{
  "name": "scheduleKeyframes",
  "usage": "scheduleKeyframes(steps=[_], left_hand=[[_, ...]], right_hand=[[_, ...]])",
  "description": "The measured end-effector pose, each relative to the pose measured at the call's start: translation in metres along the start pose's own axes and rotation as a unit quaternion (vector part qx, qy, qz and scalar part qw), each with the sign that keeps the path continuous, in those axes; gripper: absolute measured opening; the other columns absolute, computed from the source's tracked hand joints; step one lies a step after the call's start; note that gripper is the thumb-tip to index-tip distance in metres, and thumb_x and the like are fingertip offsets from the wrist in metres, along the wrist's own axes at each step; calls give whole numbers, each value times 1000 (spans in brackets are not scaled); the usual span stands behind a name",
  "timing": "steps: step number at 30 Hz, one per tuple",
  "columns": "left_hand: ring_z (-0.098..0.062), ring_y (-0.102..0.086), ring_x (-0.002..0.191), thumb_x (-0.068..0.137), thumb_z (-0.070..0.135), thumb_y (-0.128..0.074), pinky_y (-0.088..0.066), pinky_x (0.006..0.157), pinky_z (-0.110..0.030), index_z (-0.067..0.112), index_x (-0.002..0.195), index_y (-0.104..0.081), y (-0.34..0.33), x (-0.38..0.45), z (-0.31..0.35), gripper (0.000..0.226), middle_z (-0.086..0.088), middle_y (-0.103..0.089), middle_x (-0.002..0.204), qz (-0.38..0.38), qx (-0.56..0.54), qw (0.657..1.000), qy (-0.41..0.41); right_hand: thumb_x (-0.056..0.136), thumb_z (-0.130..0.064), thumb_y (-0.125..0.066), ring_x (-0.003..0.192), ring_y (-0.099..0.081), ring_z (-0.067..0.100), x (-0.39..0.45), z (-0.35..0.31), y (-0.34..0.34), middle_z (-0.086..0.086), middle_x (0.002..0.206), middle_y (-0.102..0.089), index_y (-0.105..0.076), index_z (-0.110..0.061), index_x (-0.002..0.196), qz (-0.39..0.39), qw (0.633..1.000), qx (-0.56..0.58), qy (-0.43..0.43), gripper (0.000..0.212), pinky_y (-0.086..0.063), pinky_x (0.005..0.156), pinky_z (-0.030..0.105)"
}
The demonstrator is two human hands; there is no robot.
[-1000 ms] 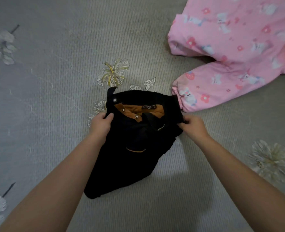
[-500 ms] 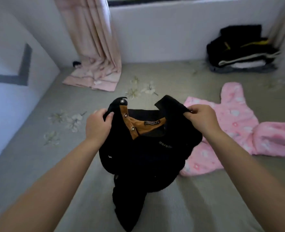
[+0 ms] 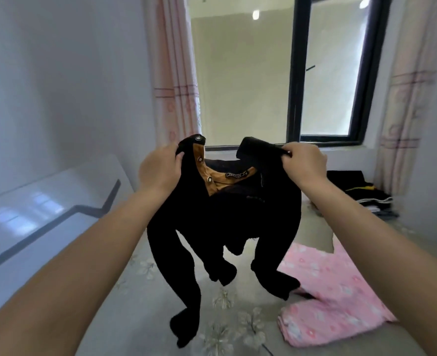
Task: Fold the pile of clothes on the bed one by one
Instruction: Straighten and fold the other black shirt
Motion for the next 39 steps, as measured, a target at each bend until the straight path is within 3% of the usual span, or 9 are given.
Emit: scheduleKeyframes(steps=[6,12,15,19,22,26,33,37,39], left_hand=[[-34,-53,88,96,25,-38,-28,56,-32,6,104,-57,97,-53,-27,28,-16,-59,97,15,47,998,-31],[-36,-50,92,96,23,-42,-28,57,-33,2,106,-58,177,-95,-55,28,-20,-56,97,12,55,997,-44],[-37,-49,91,96,24,-42,-29,56,-34,1,106,-58,200,-107,-69,30,-21,-54,95,9,71,996,-47],[-38,-49,90,96,22,-42,-30,57,-36,-1,105,-58,202,-130,-93,30,-24,-53,96,-16,83,995,-47],[-38,-49,94,97,24,-41,-32,59,-37,-1,106,-58,183,-152,-118,31,-24,-53,99,-50,96,994,-32],[-36,-49,93,97,27,-38,-31,60,-36,2,107,-55,137,-184,-157,32,-21,-51,98,-129,104,986,10],[-39,-51,97,98,27,-36,-39,70,-41,6,115,-55,-8,-254,-225,33,-23,-51,107,-298,94,947,80],[-38,-51,99,98,26,-36,-37,68,-38,7,119,-54,-104,-285,-268,33,-22,-52,110,-365,113,916,125],[-39,-52,96,98,26,-35,-31,64,-35,7,116,-54,-146,-294,-287,32,-22,-53,107,-374,111,910,137]], right_hand=[[88,-11,-41,96,-55,31,-79,-53,55,11,93,-67,-68,-14,94,32,999,-22,-6,28,-23,78,33],[85,-6,-39,72,-44,22,-140,-110,94,8,78,-61,-67,-7,82,76,997,-4,-23,29,-13,70,31],[86,-6,-39,75,-46,23,-161,-129,99,2,75,-54,-67,-12,81,70,997,-15,-21,28,-15,73,32],[89,-9,-41,90,-53,31,-181,-136,83,12,90,-65,-68,-12,92,14,999,-42,-30,27,-23,80,35],[91,-12,-44,101,-55,34,-192,-126,52,17,101,-66,-68,-14,103,-49,997,-44,-36,27,-28,88,35],[90,-14,-50,104,-55,35,-209,-106,-16,19,106,-66,-69,-12,105,-139,990,-29,-18,24,-36,79,34],[86,-5,-52,98,-59,35,-245,-58,-195,23,103,-66,-68,-2,103,-288,957,14,-25,23,-39,74,33],[85,-4,-52,96,-58,35,-257,-23,-300,24,100,-66,-68,2,100,-350,936,16,-48,22,-32,71,32],[85,-1,-51,92,-58,35,-258,-9,-342,24,95,-66,-68,5,96,-361,931,13,-47,21,-25,63,29]])
Point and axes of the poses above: each hand's wrist, its own x-axis towards the middle knuckle, its own y-axis out of the back of the hand, z = x × y, the point moved 5 cm from there along x, towards the middle knuckle
